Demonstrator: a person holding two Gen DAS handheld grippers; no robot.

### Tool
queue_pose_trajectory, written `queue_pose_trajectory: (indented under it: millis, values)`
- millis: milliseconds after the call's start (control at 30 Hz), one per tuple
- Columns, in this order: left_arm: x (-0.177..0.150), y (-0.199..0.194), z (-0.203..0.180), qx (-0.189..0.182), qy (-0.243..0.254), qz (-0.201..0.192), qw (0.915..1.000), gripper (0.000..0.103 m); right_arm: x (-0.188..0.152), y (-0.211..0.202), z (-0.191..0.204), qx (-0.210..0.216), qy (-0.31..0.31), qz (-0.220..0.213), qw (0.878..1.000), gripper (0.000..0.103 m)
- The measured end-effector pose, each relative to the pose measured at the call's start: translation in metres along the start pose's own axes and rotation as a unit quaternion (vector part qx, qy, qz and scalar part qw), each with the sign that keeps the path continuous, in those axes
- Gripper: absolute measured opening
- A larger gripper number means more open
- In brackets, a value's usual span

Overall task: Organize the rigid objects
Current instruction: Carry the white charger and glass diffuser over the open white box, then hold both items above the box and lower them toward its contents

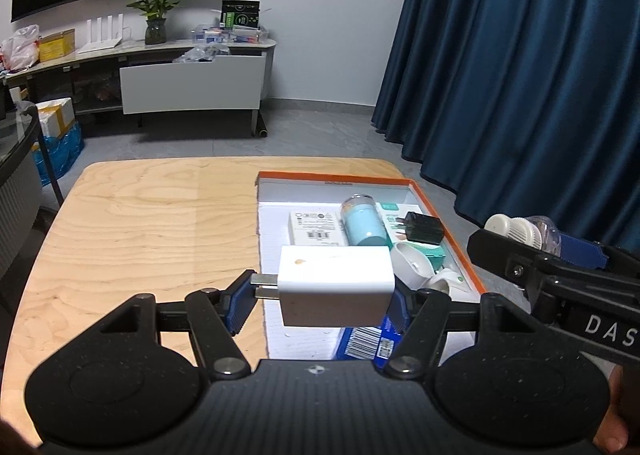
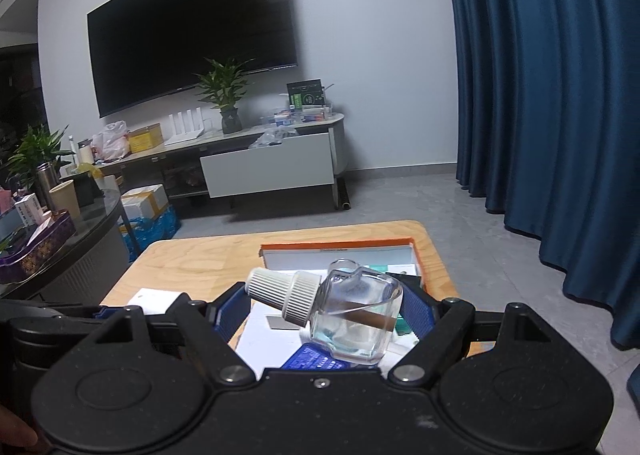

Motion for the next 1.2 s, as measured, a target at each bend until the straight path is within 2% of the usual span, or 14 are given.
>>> queue_pose_trajectory:
  millis: [667,1200]
  values:
    - [0.006,0.015,-0.027,-0.021,0.020,0.009,0.9995,0.066,0.003,-0.003,-0.031,-0.025,0.021,-0.007,0.999,0.095]
    - [0.008,0.022,-0.032,-0.025,0.028,0.010,0.9992,0.066,0.005,0.003,-0.034,-0.025,0.022,-0.008,0.999,0.095]
Point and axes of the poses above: each gripper's, at about its wrist camera, not at the fingertips, and y roughly the way its jaws point, z to its left, x to its top, the point moved 6 cm from there along y, roughly the way its jaws point, and after that the axes turned 1 degree about z, right-handed, at the moved point
